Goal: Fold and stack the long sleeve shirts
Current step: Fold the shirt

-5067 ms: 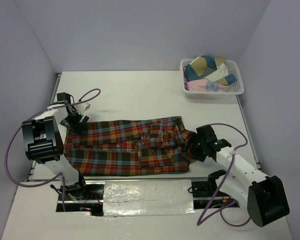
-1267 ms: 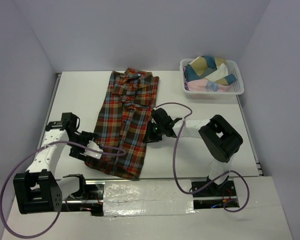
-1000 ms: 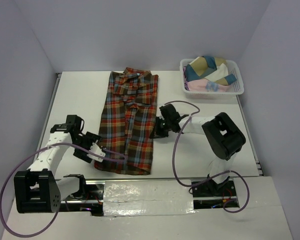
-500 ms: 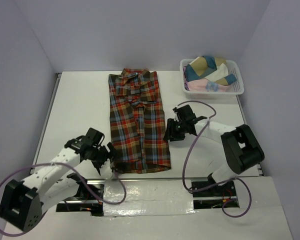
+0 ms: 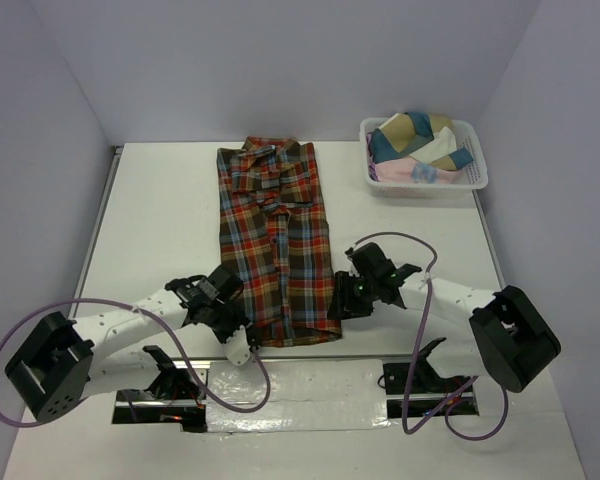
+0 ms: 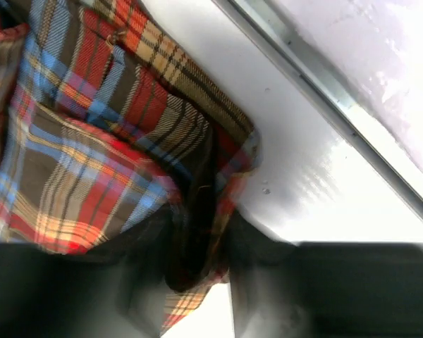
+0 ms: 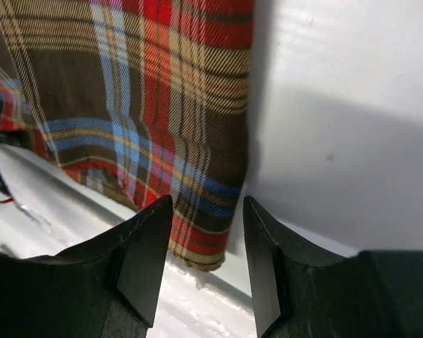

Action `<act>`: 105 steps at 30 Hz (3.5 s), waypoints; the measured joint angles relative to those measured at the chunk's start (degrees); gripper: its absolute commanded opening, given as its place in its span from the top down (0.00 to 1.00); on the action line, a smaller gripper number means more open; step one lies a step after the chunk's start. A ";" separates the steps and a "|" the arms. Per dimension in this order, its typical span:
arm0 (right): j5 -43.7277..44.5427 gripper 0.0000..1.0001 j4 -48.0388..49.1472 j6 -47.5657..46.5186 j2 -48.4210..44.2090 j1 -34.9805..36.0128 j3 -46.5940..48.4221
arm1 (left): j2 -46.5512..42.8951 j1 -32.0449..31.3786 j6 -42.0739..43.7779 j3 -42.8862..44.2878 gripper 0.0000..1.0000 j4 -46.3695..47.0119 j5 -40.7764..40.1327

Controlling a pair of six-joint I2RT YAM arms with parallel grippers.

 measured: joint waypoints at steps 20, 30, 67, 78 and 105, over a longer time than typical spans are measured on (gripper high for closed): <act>-8.57 0.36 -1.42 4.92 -1.27 8.81 -2.82 | -10.71 -1.42 0.68 -3.52 0.48 -7.54 3.17; -8.87 0.97 -1.22 5.11 1.49 9.01 -3.39 | -8.26 -1.68 0.15 -3.45 0.95 -8.61 4.09; -6.36 1.00 -23.58 -17.51 38.93 -12.17 63.43 | 36.57 34.51 -42.29 50.18 1.00 -2.58 8.98; -6.62 0.88 -22.27 -15.76 46.53 -13.40 70.55 | 38.93 34.91 -51.47 50.21 0.99 5.86 6.80; 3.91 0.62 -6.86 -19.41 23.02 -12.41 48.22 | 45.83 35.04 -71.60 52.85 0.14 15.63 -10.40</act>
